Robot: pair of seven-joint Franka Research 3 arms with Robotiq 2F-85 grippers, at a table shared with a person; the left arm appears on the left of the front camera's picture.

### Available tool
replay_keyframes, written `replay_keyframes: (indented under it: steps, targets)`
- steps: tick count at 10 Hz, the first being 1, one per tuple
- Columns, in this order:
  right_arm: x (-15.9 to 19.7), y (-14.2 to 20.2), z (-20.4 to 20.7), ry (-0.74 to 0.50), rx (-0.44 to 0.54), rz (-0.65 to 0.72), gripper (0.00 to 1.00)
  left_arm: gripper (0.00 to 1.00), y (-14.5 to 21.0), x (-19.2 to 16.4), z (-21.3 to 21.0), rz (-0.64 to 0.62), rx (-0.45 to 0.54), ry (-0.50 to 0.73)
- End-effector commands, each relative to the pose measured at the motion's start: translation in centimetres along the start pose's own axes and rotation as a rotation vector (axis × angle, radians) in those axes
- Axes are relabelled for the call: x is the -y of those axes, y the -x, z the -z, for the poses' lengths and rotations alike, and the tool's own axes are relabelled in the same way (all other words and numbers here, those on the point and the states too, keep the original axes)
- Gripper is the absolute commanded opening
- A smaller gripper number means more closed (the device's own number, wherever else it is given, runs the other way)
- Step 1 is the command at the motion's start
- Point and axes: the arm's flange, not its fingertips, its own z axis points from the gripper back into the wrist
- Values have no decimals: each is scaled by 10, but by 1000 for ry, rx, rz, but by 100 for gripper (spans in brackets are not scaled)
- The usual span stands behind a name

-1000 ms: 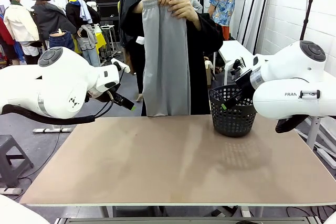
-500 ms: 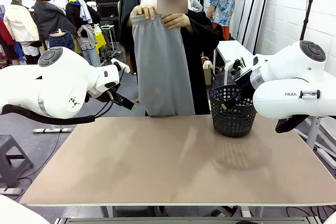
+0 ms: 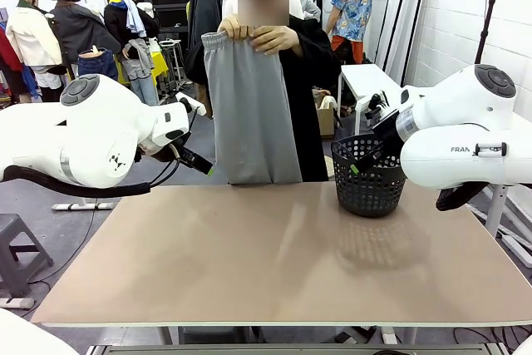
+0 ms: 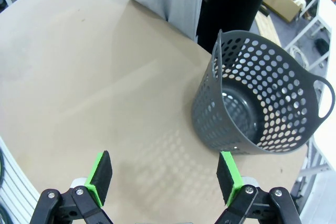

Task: Fold the training pants.
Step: Grab both ends of the Training pants handed by a person.

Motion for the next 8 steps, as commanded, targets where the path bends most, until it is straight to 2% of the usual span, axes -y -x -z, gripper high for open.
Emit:
replay_keyframes:
  steps: [1,8]
  targets:
    - [1,0,0,2,0,1,100,100,0,0,1,-1,-1,0]
    - [1,0,0,2,0,1,100,100,0,0,1,-1,-1,0]
